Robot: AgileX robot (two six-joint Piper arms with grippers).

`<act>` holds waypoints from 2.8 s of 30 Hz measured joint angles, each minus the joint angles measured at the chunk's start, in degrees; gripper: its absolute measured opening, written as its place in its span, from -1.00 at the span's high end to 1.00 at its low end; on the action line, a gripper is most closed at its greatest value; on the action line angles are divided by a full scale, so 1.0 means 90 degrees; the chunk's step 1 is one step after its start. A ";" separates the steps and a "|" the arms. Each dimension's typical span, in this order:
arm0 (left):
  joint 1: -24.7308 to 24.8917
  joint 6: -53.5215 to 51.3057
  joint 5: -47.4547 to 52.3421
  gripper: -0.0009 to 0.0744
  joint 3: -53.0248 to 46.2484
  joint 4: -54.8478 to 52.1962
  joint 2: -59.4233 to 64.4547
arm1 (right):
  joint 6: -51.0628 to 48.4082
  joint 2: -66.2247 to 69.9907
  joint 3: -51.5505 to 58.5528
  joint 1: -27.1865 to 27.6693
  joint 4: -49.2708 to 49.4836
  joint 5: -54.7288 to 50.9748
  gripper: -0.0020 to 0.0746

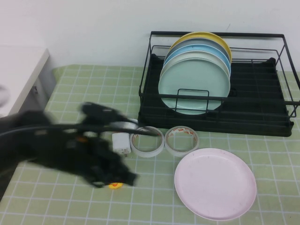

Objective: Place plate on rack

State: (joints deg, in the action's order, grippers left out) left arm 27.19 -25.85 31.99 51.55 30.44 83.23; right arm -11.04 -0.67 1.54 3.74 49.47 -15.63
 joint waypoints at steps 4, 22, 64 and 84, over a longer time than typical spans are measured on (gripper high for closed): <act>0.0642 0.0943 0.0002 0.98 0.0826 -0.0745 0.0987 | -0.0028 0.0000 0.0000 0.0000 0.0013 -0.0014 0.95; 0.1128 0.2283 0.0921 0.01 0.3672 -0.1159 0.3999 | -0.0158 0.0000 0.0000 0.0000 0.0023 -0.0302 0.95; 0.0013 -0.0853 0.1843 0.96 0.3785 0.3920 0.4802 | -0.0232 0.0000 0.0000 0.0000 0.0579 -0.0643 0.78; -0.0133 -0.3196 0.0831 0.96 0.0781 0.4458 0.1621 | -0.0873 0.0750 -0.0762 0.0000 0.1001 -0.1511 -0.24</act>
State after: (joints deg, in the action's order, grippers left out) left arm 25.99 -54.62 39.47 58.58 70.56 97.82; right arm -18.89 6.09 -5.32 3.74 58.48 -29.22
